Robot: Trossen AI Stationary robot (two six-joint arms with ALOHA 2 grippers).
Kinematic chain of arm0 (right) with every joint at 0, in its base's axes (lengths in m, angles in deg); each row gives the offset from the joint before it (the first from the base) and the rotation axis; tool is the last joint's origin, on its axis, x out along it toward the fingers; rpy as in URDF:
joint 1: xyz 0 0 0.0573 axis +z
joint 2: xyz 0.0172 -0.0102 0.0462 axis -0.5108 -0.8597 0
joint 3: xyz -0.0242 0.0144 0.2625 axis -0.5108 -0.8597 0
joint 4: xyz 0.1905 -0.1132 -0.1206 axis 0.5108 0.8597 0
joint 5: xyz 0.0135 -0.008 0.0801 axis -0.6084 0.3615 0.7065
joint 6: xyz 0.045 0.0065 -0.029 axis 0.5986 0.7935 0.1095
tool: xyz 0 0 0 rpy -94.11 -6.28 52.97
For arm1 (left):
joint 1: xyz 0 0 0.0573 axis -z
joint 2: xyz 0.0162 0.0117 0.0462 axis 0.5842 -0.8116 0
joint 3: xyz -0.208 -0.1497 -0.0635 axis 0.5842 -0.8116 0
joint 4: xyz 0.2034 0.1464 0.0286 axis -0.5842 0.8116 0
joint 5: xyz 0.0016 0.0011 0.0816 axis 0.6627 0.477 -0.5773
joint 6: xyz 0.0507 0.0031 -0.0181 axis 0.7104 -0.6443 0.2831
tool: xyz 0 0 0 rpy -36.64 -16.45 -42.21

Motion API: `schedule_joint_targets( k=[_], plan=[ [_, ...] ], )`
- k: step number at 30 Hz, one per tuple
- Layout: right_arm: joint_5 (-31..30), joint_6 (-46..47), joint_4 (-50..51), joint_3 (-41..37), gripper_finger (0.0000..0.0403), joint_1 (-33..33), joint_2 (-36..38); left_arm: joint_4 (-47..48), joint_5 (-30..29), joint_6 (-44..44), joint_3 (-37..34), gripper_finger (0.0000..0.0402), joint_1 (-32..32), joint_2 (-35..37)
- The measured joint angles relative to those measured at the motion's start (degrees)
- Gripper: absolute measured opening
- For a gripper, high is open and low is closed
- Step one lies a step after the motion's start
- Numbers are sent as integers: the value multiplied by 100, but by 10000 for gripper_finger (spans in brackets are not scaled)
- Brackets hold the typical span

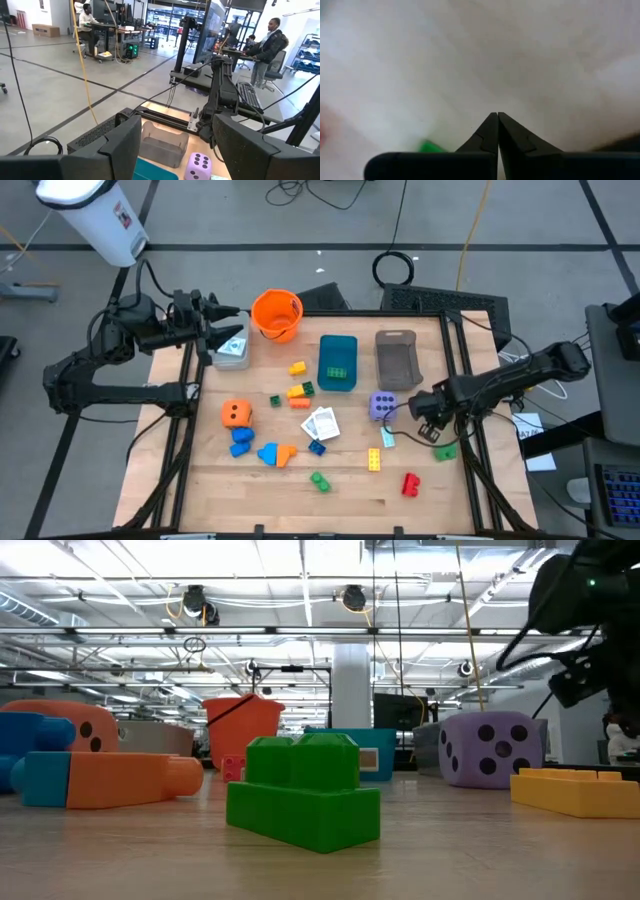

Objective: Pick & Place Toys
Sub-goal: Put the green game piece into the blue bin

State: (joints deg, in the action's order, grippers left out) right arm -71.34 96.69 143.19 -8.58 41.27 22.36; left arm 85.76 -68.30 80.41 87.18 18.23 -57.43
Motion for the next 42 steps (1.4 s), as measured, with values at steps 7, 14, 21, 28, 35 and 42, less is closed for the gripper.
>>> schedule_joint_targets(
  k=[7,14,21,28,35,42],
  plan=[
    [74,127,-797,321,1,-195,732,-1,0,0,0,251,-2,0],
    [333,-664,-1083,1248,1,-68,1458,-1,0,0,0,251,-2,0],
    [-103,-1003,451,2738,0,1048,1032,-2,0,0,0,251,-2,0],
    [-818,-1625,1741,3552,0,2431,-5,-187,2,-225,0,251,-2,2],
    [-499,-1858,1703,3195,6,3087,-314,-590,2,-661,0,251,-2,0],
    [-353,-1291,1069,2532,39,3158,-130,-608,15,-943,0,251,3,-109]
  ],
)
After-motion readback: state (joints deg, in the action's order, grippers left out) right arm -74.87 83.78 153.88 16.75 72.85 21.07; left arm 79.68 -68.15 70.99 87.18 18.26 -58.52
